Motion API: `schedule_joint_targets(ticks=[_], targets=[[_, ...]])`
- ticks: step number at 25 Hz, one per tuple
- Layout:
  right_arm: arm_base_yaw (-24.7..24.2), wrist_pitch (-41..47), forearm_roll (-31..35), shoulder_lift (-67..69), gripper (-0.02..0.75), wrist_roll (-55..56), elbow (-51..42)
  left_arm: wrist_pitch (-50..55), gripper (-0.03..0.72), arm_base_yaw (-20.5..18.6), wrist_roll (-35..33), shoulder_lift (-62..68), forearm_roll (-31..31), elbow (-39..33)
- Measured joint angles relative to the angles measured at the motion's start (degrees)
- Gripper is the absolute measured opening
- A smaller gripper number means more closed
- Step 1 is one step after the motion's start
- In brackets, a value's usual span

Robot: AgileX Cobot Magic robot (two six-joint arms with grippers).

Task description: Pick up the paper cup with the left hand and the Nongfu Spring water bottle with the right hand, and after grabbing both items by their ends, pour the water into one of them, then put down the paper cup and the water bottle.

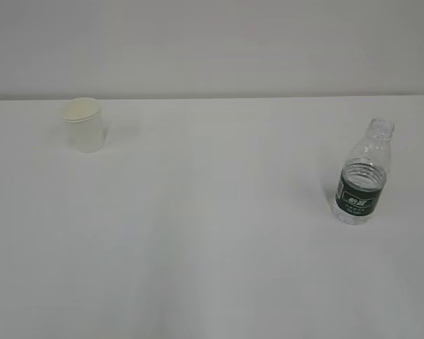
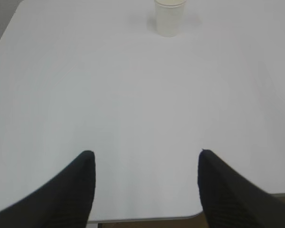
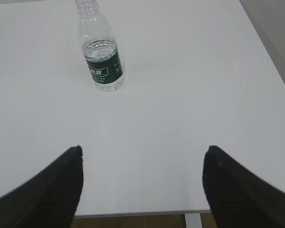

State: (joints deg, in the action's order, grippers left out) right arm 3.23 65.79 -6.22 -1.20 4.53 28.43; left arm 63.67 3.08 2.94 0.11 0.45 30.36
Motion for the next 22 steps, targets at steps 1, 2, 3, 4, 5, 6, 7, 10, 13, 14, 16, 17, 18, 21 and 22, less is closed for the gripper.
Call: schedule_joint_targets(ticks=[1,2,3,4,5,6,7,10,13,14,16,17,18,21,22], targets=[[0.0,0.0,0.0,0.0,0.587,0.0,0.0,0.0,0.482,0.0,0.0,0.0,0.0,0.0],[0.0,0.0,0.0,0.0,0.587,0.0,0.0,0.0,0.482,0.0,0.0,0.0,0.0,0.0],[0.0,0.0,0.0,0.0,0.587,0.0,0.0,0.0,0.482,0.0,0.0,0.0,0.0,0.0],[0.0,0.0,0.0,0.0,0.587,0.0,0.0,0.0,0.482,0.0,0.0,0.0,0.0,0.0],[0.0,0.0,0.0,0.0,0.587,0.0,0.0,0.0,0.482,0.0,0.0,0.0,0.0,0.0],[0.0,0.0,0.0,0.0,0.587,0.0,0.0,0.0,0.48,0.0,0.0,0.0,0.0,0.0],[0.0,0.0,0.0,0.0,0.587,0.0,0.0,0.0,0.475,0.0,0.0,0.0,0.0,0.0],[0.0,0.0,0.0,0.0,0.587,0.0,0.0,0.0,0.468,0.0,0.0,0.0,0.0,0.0],[0.0,0.0,0.0,0.0,0.587,0.0,0.0,0.0,0.467,0.0,0.0,0.0,0.0,0.0],[0.0,0.0,0.0,0.0,0.587,0.0,0.0,0.0,0.466,0.0,0.0,0.0,0.0,0.0],[0.0,0.0,0.0,0.0,0.587,0.0,0.0,0.0,0.466,0.0,0.0,0.0,0.0,0.0],[0.0,0.0,0.0,0.0,0.587,0.0,0.0,0.0,0.465,0.0,0.0,0.0,0.0,0.0],[0.0,0.0,0.0,0.0,0.587,0.0,0.0,0.0,0.465,0.0,0.0,0.0,0.0,0.0],[0.0,0.0,0.0,0.0,0.587,0.0,0.0,0.0,0.465,0.0,0.0,0.0,0.0,0.0],[0.0,0.0,0.0,0.0,0.587,0.0,0.0,0.0,0.465,0.0,0.0,0.0,0.0,0.0]])
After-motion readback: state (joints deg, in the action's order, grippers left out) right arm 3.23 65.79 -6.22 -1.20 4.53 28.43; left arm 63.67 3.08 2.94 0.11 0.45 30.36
